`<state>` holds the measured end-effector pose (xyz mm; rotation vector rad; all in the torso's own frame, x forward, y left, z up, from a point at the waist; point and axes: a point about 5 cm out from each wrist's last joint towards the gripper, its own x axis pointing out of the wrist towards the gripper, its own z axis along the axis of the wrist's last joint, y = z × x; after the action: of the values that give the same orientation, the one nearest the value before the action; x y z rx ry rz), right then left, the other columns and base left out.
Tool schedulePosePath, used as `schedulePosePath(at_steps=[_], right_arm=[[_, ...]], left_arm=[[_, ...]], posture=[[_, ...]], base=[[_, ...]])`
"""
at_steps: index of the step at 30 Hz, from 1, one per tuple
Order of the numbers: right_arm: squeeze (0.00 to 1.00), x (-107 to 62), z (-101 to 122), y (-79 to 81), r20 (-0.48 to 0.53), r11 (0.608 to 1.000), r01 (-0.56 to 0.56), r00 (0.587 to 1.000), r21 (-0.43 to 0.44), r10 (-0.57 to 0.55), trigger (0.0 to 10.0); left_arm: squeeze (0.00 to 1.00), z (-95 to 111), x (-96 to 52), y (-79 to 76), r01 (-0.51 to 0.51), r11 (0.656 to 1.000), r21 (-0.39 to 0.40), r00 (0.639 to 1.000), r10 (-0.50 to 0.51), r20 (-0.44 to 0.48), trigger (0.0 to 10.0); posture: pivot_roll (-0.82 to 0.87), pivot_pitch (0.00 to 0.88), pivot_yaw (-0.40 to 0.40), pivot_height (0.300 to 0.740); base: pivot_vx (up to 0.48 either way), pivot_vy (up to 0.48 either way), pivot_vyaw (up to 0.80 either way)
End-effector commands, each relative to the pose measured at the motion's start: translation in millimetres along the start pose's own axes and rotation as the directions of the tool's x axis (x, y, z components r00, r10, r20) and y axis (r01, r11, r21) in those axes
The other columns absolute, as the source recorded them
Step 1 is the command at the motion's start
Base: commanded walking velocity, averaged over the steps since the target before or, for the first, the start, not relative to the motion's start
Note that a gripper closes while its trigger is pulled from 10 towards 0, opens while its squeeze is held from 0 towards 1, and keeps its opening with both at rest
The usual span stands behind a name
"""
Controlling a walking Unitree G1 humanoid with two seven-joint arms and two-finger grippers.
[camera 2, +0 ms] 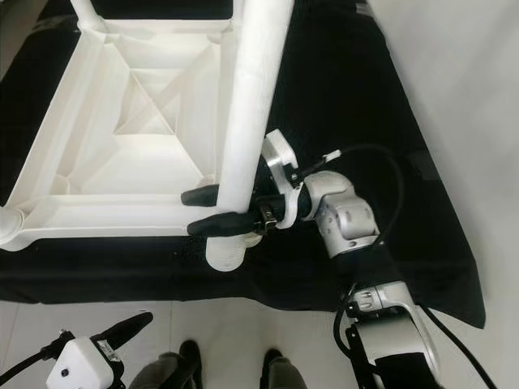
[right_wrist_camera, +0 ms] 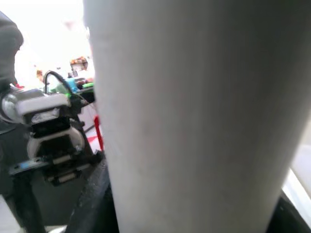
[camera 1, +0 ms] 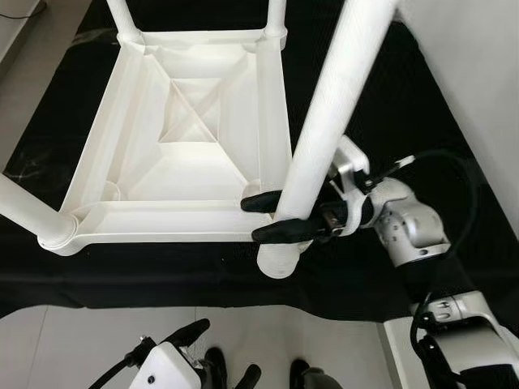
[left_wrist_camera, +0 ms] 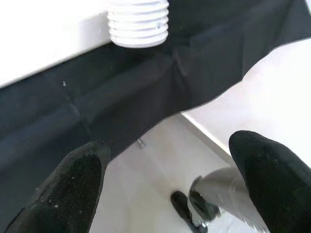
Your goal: Building children table
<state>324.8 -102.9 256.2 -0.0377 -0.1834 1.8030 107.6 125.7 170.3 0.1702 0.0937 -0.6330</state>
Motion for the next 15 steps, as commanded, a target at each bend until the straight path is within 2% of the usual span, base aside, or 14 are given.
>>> schedulePosePath(at_steps=[1,3,5,6,15], right_arm=[[0.00,-3.2,-2,-4.5,-0.029,0.999,0.046,0.998,-0.025,-0.047,10.0],[0.00,-3.9,-2,-9.9,-0.026,0.996,0.085,0.996,-0.035,-0.086,10.0],[0.00,-12.1,7,-17.9,0.002,0.989,0.140,0.990,-0.043,-0.140,10.0],[0.00,-17.8,11,-17.2,0.007,0.991,0.127,0.992,-0.046,-0.127,10.0],[0.00,-32.4,25,-10.3,0.017,0.995,0.085,0.996,-0.047,-0.084,10.0]], left_arm=[[0.00,-1,-4.5,-4.1,0.022,1.000,-0.004,0.999,-0.022,-0.025,10.0],[0.00,-1,-6.3,-5.1,0.024,1.000,-0.006,0.999,-0.024,-0.028,10.0],[0.00,-2,-8.8,-6.8,0.026,1.000,-0.010,0.999,-0.026,-0.032,10.0],[0.00,-2,-9.7,-7.3,0.026,1.000,-0.011,0.999,-0.026,-0.034,10.0],[0.00,-3,-12.3,-7.3,0.025,1.000,-0.013,0.999,-0.026,-0.039,10.0]], posture=[[0.14,0.430,0.001,0.740],[0.14,0.431,0.002,0.740],[0.15,0.434,0.006,0.740],[0.15,0.434,0.008,0.740],[0.16,0.434,0.017,0.740]], base=[[0.000,0.000,0.00],[0.000,0.000,0.00],[0.000,0.000,0.00],[0.000,0.000,0.00],[0.000,0.000,0.00]])
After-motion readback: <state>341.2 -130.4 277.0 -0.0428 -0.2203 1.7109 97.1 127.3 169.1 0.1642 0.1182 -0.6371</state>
